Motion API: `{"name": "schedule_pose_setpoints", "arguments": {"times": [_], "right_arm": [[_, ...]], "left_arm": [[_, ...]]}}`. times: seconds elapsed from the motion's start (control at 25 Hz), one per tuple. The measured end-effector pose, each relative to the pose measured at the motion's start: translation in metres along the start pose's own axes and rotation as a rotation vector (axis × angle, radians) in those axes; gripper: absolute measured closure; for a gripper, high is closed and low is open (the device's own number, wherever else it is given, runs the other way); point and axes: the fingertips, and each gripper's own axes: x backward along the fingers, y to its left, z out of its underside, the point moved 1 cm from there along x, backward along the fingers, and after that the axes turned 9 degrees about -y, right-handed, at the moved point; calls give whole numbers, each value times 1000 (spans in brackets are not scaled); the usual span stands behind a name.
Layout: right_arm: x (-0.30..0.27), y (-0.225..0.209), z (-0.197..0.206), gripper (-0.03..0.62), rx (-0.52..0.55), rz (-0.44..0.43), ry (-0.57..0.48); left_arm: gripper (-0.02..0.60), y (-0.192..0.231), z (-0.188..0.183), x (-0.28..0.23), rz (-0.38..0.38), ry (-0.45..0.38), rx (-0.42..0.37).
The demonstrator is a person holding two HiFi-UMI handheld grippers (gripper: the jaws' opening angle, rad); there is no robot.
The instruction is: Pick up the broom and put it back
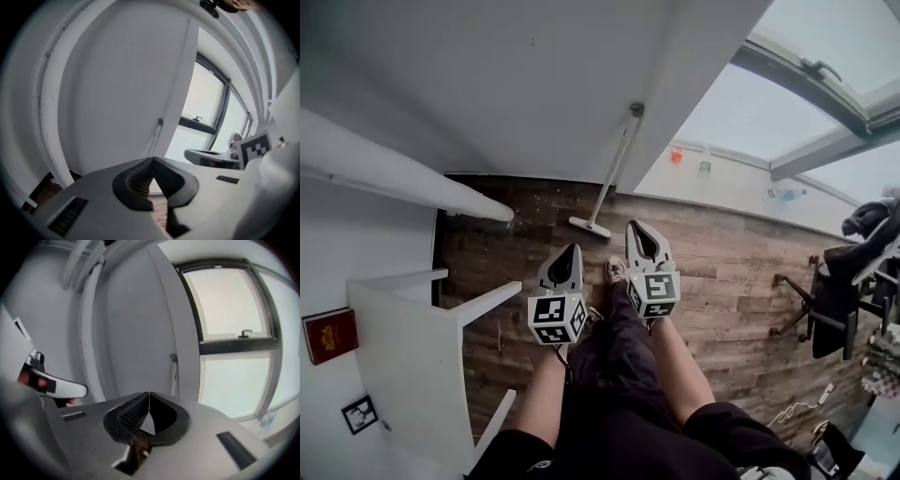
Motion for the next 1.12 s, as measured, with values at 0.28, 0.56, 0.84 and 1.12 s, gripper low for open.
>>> {"name": "schedule_pose_setpoints", "arguments": {"times": [0.28,0.56,0.84,1.12], "right_arm": [[94,27,-84,572,105,40,-125],[158,31,-109,572,207,33,-127],[216,15,-130,572,168,12,-188],[308,-17,-159,572,150,6,-272]], "left_arm": [[580,-47,-35,46,114,-83,-21],[580,-103,-51,80,212,-144,-55],[580,-161,-44,104,234,-160,-128],[580,-248,-39,148,233,-204,-153]]}}
